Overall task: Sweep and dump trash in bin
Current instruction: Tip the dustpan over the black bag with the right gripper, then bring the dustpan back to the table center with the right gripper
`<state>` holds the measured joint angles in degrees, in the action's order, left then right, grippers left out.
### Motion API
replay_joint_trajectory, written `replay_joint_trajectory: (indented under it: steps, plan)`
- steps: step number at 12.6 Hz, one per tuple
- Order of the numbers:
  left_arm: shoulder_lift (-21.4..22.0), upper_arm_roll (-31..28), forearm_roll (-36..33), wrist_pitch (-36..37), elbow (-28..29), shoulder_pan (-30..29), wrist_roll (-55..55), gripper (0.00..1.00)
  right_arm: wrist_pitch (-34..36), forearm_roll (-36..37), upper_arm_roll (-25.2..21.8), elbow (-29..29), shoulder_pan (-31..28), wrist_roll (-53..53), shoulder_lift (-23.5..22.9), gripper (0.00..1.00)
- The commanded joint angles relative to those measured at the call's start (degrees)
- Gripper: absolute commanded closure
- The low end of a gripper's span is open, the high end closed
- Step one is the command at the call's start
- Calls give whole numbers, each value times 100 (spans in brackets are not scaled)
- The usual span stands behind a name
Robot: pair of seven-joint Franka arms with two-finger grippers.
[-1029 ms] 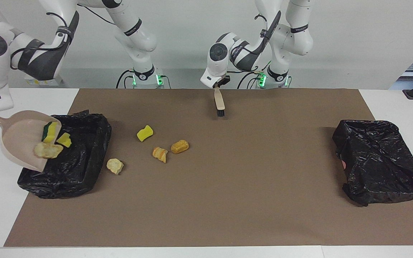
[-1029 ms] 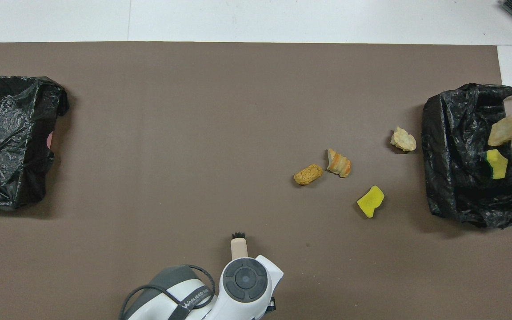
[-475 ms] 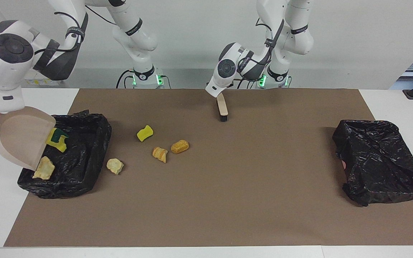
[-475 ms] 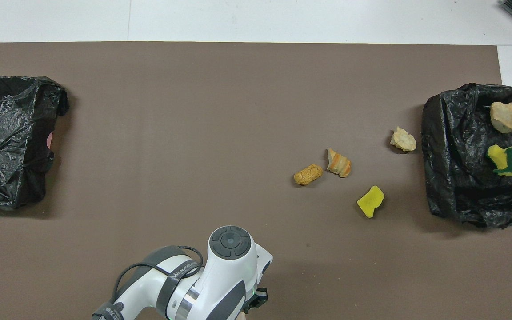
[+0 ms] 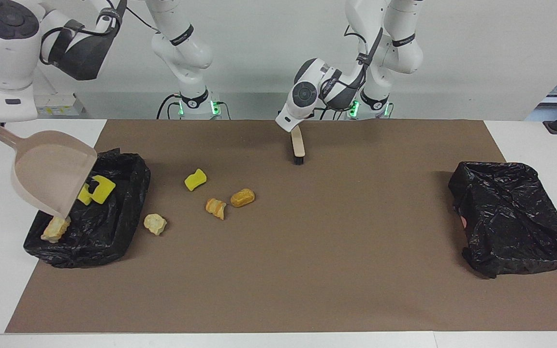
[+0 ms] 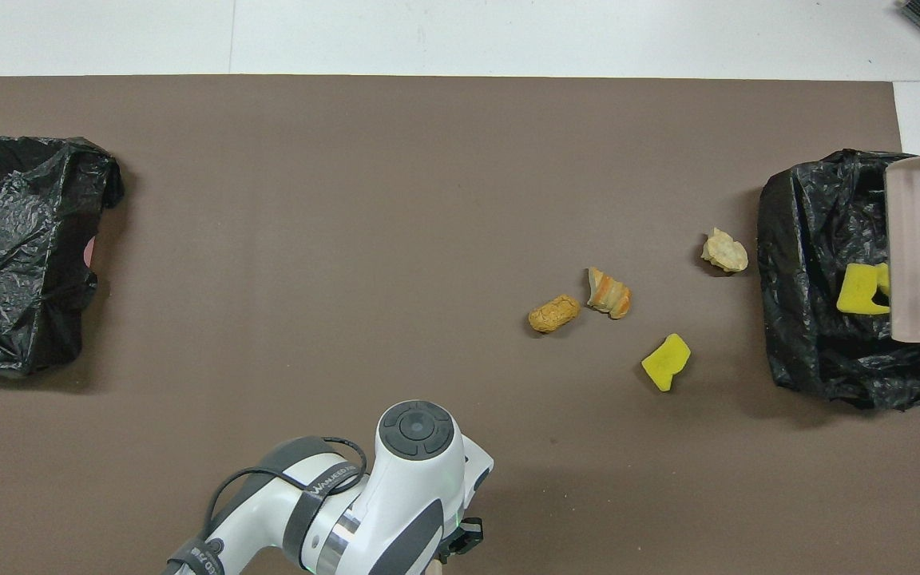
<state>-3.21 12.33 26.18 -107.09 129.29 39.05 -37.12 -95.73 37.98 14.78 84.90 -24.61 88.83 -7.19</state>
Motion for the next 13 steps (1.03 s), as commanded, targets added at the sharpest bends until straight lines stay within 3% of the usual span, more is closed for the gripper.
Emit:
replay_joint_trajectory:
  steps: [1,4,9,11,13]
  plan:
    - [-39,15,10,215,-105,-81,117,80,37,-868,8,315,-79,20,243,100]
    - [14,-3,-165,268,-123,-99,249,71,-60,-1695,8,1027,-9,-740,683,100]
    - [49,-29,-219,285,-132,-151,275,63,168,-2504,25,1037,333,-3043,710,100]
    - [145,-20,-472,346,-289,-353,275,51,239,-2768,25,1037,456,-3913,710,100]
    - [120,-12,-1085,522,-701,-590,345,27,230,-3014,25,1037,553,-4617,710,100]
